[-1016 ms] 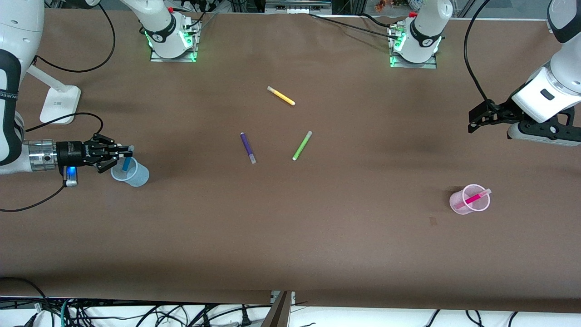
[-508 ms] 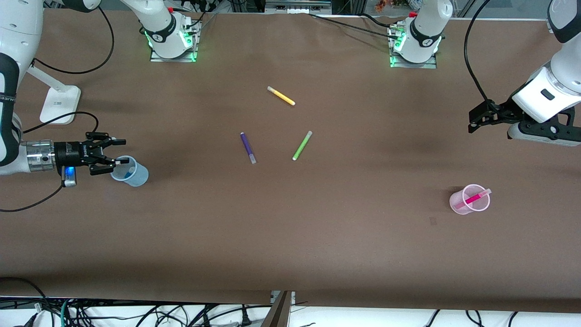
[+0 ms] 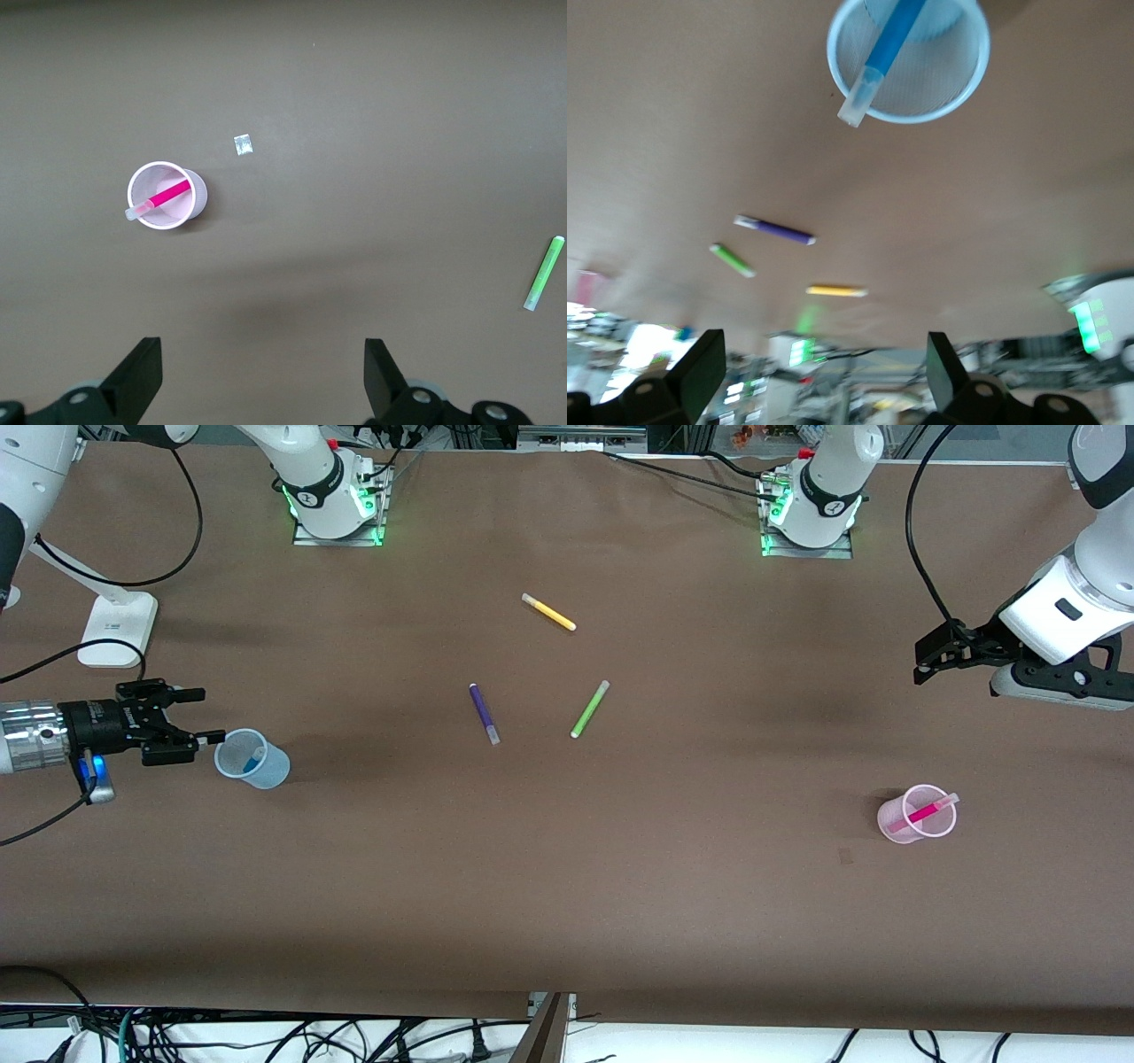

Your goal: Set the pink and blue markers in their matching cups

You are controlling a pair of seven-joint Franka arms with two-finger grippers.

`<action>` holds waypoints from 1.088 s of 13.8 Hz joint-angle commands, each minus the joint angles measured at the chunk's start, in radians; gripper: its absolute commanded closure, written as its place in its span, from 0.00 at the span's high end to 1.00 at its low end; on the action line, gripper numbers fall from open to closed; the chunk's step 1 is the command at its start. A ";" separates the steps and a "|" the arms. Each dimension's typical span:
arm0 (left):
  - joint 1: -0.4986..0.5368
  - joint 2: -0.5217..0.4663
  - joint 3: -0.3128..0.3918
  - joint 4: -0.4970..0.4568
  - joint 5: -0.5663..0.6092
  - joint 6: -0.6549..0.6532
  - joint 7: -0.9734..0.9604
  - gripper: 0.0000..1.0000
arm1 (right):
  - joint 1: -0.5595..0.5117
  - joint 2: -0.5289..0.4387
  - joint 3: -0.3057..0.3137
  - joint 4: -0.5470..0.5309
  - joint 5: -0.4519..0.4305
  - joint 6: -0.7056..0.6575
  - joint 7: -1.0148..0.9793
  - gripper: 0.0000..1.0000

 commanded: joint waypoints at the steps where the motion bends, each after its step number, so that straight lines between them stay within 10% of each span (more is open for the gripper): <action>1: 0.011 -0.016 -0.004 -0.002 -0.025 -0.007 0.020 1.00 | 0.018 0.001 0.003 0.081 -0.126 -0.027 -0.141 1.00; 8: 0.036 -0.019 -0.010 -0.001 -0.025 -0.025 0.025 1.00 | 0.119 -0.065 0.023 0.167 -0.482 0.007 -0.419 1.00; 15: -0.049 -0.021 0.080 -0.001 -0.025 -0.028 0.026 1.00 | 0.058 -0.388 0.326 -0.050 -0.786 0.189 -0.470 1.00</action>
